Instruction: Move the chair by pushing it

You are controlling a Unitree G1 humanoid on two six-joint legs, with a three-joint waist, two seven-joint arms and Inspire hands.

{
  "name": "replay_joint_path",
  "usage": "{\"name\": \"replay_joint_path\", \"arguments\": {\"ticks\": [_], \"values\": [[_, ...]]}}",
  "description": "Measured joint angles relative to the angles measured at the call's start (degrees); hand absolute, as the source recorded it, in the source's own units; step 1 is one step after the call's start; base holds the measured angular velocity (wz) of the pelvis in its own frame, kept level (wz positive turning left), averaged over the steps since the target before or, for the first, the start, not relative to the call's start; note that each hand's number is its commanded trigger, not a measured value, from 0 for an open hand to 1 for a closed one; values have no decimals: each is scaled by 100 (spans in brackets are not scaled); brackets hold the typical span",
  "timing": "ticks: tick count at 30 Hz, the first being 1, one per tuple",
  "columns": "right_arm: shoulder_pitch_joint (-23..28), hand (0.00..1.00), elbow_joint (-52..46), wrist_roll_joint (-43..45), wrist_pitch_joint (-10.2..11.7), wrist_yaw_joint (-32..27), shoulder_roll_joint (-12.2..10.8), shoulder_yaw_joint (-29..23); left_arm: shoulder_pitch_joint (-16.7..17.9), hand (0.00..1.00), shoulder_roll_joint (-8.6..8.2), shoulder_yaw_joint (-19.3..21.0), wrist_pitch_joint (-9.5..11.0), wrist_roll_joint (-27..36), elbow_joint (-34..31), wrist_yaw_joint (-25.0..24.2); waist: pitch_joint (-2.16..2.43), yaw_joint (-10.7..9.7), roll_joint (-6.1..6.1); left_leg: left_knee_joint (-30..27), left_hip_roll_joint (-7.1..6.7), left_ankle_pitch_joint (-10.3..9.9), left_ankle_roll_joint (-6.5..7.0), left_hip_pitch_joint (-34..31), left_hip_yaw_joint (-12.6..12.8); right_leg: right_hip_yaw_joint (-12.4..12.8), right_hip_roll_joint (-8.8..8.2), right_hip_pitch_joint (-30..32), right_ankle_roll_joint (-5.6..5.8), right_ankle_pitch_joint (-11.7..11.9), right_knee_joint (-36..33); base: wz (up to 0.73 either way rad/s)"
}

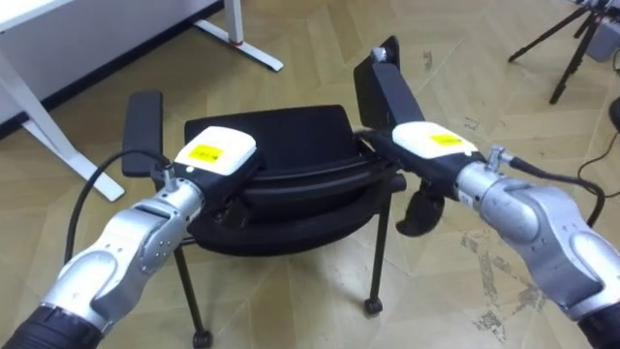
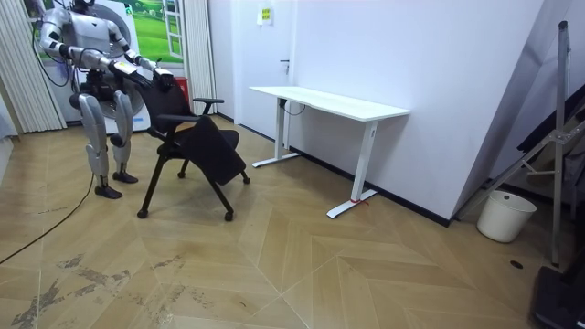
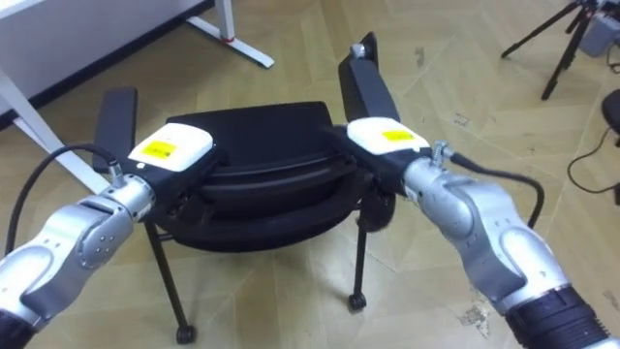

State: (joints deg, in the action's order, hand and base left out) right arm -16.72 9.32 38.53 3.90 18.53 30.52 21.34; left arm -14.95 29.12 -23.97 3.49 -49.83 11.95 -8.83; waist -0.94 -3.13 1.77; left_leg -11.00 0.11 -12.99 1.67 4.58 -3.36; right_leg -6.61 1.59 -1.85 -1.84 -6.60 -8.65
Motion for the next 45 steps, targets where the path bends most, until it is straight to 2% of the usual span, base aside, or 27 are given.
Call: {"name": "replay_joint_path", "arguments": {"ticks": [7,15,26,34,41,45], "values": [[-11,0,581,-16,242,-764,-3,-13,1,100,-6,-41,17,26,5,-5,11,-32,-26,-35,3,0,0,-10,-6,-127,-42,-37,0,0,0,5],[-8,0,1180,-6,360,-1483,-59,-24,2,100,-5,-97,19,41,5,-4,48,-116,-83,-35,2,0,0,-29,-46,-142,-48,-37,0,0,0,3],[19,0,1304,50,469,-1726,-107,-25,3,100,-8,-104,22,37,4,-20,45,-149,-90,-36,4,0,0,-31,-51,-141,-51,-53,0,0,2,1],[44,0,1322,454,409,-1966,-183,-3,-1,100,-60,-148,-84,41,23,-13,42,-114,-174,-33,5,0,0,-14,-41,-127,-48,-55,1,0,2,-2],[15,0,1224,664,334,-1908,-210,1,-39,100,-83,-144,-90,40,39,-9,41,-72,-170,18,4,1,1,-16,-48,-128,-47,-10,1,-1,1,0],[-35,0,1173,944,340,-1831,-211,2,-95,100,-83,-144,-27,40,40,-15,21,13,-114,32,5,1,1,-20,-45,-127,-48,4,8,-5,0,0]]}}
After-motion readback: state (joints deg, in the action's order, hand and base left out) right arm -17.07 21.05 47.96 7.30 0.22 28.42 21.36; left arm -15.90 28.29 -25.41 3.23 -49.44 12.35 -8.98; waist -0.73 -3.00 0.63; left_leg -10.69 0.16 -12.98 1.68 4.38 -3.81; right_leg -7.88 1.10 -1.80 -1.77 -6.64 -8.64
